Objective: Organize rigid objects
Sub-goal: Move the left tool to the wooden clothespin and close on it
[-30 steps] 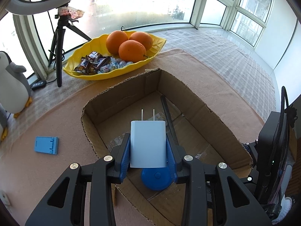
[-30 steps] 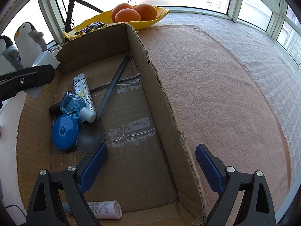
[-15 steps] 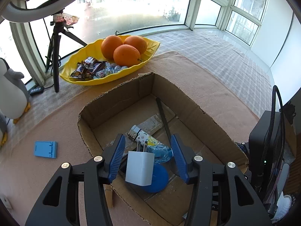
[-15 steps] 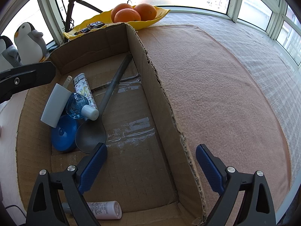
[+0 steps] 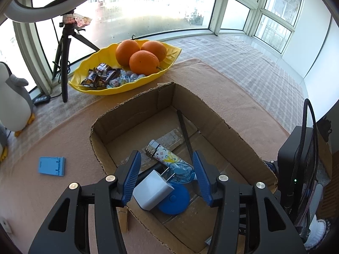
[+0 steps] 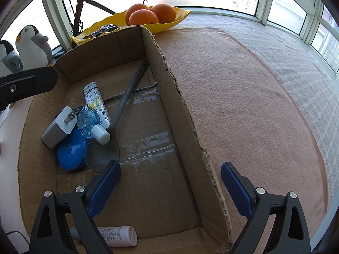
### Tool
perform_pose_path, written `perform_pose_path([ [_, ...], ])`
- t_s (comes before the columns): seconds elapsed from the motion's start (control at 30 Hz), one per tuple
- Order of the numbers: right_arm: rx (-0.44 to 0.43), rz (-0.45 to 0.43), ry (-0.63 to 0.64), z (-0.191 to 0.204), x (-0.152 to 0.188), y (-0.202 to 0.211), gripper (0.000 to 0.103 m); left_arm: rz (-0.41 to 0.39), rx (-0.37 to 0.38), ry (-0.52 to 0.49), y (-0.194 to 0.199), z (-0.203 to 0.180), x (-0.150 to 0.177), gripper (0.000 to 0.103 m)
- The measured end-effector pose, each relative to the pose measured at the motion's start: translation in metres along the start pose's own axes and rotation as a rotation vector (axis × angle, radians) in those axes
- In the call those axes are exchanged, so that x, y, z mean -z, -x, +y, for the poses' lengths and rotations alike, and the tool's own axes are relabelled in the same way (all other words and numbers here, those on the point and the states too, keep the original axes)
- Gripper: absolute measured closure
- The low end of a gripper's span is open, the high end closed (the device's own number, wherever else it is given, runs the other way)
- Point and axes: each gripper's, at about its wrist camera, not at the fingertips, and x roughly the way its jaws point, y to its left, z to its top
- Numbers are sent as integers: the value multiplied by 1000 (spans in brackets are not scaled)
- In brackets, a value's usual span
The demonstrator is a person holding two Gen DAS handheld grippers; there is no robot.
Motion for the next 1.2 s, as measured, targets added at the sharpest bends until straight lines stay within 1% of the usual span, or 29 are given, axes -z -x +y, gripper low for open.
perform_pose_path([
  [0.27, 0, 0, 0, 0, 0, 0, 9, -15, -3, 19, 14, 16, 2, 53],
  [0.43, 0, 0, 0, 0, 1, 0, 9, -35, -18, 38, 30, 40, 6, 53],
  [0.63, 0, 0, 0, 0, 1, 0, 9, -38, -68, 69, 46, 82, 26, 53],
  [0.77, 0, 0, -1, 0, 1, 0, 9, -22, -81, 72, 47, 97, 44, 53],
  [0.87, 0, 0, -1, 0, 1, 0, 9, 0, -69, 47, 44, 97, 59, 53],
  [1.0, 0, 0, 0, 0, 1, 0, 9, 30, -16, 2, 36, 85, 75, 53],
  [1.1, 0, 0, 0, 0, 1, 0, 9, 57, 6, -45, 26, 74, 83, 53],
  [1.2, 0, 0, -1, 0, 1, 0, 9, 74, 15, -70, 17, 66, 86, 53],
])
